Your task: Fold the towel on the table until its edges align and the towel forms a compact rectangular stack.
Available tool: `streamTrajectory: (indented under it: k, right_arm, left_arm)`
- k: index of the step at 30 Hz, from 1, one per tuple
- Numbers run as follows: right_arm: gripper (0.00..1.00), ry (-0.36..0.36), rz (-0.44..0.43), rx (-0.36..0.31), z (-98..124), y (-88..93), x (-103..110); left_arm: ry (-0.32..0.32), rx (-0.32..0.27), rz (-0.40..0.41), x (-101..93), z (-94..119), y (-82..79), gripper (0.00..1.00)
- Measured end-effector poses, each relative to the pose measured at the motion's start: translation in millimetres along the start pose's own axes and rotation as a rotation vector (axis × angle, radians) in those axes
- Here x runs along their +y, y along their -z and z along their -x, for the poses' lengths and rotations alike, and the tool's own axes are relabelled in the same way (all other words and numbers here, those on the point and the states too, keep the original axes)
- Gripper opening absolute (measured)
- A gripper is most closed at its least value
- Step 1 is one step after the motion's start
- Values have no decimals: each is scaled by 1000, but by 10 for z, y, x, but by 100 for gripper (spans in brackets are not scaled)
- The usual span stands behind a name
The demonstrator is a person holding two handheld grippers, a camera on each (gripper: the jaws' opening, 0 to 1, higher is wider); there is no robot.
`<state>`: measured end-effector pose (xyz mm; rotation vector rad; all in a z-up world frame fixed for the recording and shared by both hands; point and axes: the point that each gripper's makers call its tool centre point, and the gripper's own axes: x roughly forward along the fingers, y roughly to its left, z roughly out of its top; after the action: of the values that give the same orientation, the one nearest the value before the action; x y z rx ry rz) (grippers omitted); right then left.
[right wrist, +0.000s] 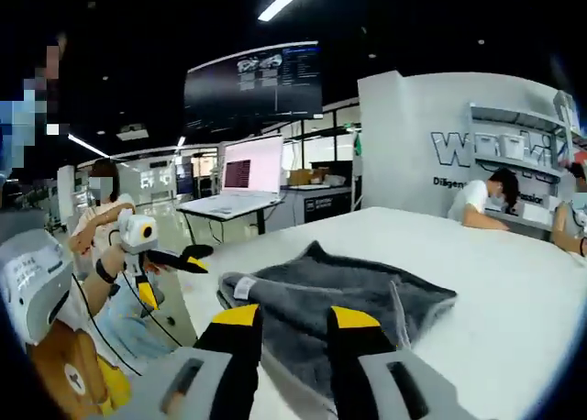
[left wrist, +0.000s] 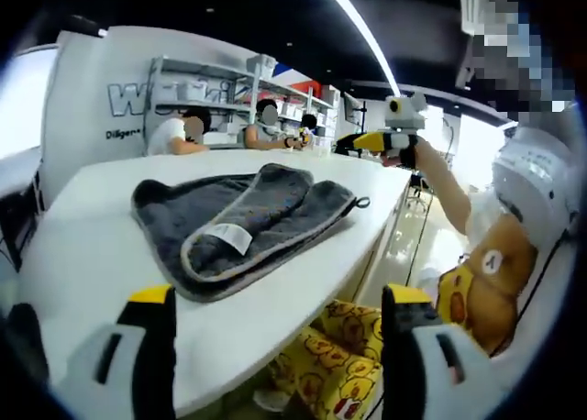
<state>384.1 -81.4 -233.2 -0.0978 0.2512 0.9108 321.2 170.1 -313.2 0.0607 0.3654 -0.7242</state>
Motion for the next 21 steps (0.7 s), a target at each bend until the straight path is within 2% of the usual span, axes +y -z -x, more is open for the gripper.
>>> streamTrajectory:
  k: [3,5,8,12,15,16,17,18,21]
  right_arm:
    - [38,41,-55,32,250,344,-88]
    - [43,65,-81,24,362,474,-133]
    - [58,74,-76,35,468,642,-130]
    - [86,99,11,37,543,754,-133]
    - [98,79,105,65,583,840,-85]
    - [100,66,94,71,582,859,-62]
    - [100,40,46,100,590,927,-16]
    - [100,5,7,101,580,945,38]
    - [100,-35,-64,44,558,893,73]
  left_arm:
    - [-1,14,-7,-18,-51,0,98]
    - [7,15,-5,-50,-68,-15,98]
    - [8,22,-16,-101,-81,-39,98]
    - [2,28,-19,-148,-68,-52,98]
    - [-5,36,-19,-167,-54,-39,98]
    - [-8,38,-17,-172,-49,-35,98]
    - [-11,41,-16,-177,-44,-31,98]
    - [-14,43,-14,-179,-39,-26,98]
    - [-23,44,-8,-179,-24,-13,98]
